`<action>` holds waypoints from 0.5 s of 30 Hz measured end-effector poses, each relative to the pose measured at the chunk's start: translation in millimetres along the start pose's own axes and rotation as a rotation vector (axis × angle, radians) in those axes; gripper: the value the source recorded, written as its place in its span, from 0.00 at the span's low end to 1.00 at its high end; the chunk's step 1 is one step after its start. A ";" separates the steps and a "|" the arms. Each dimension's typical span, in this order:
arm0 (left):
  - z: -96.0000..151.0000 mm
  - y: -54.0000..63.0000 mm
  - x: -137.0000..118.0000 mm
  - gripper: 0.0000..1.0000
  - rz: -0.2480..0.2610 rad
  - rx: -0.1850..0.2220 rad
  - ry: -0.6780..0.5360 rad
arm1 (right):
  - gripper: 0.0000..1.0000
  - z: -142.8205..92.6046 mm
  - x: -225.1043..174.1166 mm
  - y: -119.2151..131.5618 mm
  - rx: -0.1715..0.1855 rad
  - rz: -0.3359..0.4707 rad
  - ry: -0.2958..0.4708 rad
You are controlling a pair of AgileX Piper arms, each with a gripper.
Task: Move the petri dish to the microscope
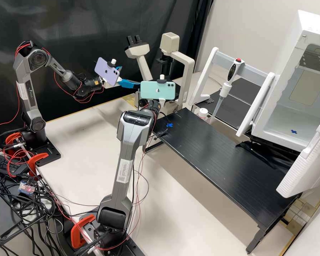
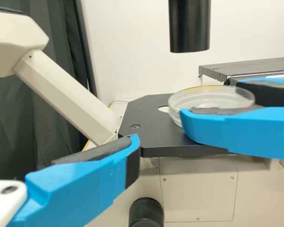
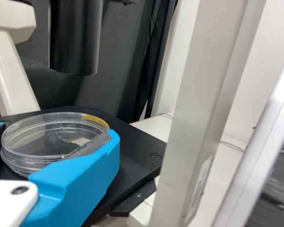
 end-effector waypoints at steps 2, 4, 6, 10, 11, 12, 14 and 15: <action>0.0 0.0 0.0 1.00 0.000 0.000 0.000 | 0.00 -2.8 2.9 2.0 0.017 -0.012 0.003; 0.0 0.0 0.0 1.00 0.000 0.000 0.000 | 0.00 -6.0 5.4 5.0 0.050 -0.030 -0.004; 0.0 0.0 0.0 1.00 0.000 0.000 0.000 | 0.00 -9.9 9.3 8.1 0.054 -0.044 0.000; 0.0 0.0 0.0 1.00 0.000 0.000 0.000 | 0.00 -12.0 19.4 11.2 0.048 -0.055 0.000; 0.0 0.0 0.0 1.00 0.000 0.000 0.000 | 0.00 -11.8 21.1 10.6 0.048 -0.058 -0.002; 0.0 0.0 0.0 1.00 0.000 0.000 0.000 | 0.00 -9.6 24.5 11.5 0.049 -0.060 -0.008; 0.0 0.0 0.0 1.00 0.000 0.000 0.000 | 0.00 -6.7 29.5 11.7 0.046 -0.065 -0.015; 0.0 0.0 0.0 1.00 0.000 0.000 0.000 | 0.00 -5.5 31.1 12.7 0.051 -0.065 -0.018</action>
